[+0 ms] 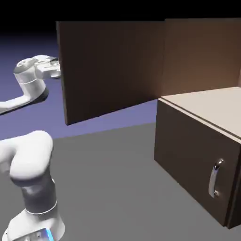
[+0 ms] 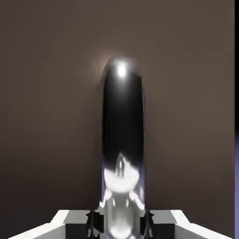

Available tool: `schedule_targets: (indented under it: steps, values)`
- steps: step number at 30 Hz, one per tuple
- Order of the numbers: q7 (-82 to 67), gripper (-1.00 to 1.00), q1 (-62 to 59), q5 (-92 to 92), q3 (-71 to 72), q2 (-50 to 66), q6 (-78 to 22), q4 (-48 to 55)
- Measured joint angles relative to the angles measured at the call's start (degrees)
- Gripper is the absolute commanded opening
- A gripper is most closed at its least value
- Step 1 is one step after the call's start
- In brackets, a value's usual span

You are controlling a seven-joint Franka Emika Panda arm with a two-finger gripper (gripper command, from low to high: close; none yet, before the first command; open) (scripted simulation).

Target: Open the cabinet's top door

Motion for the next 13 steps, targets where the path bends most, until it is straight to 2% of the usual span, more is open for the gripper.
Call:
schedule_targets:
  steps: [13]
  values:
    - [-3.7, -1.00, -19.0, 3.5, 6.6, 1.7, -21.2, 27.0]
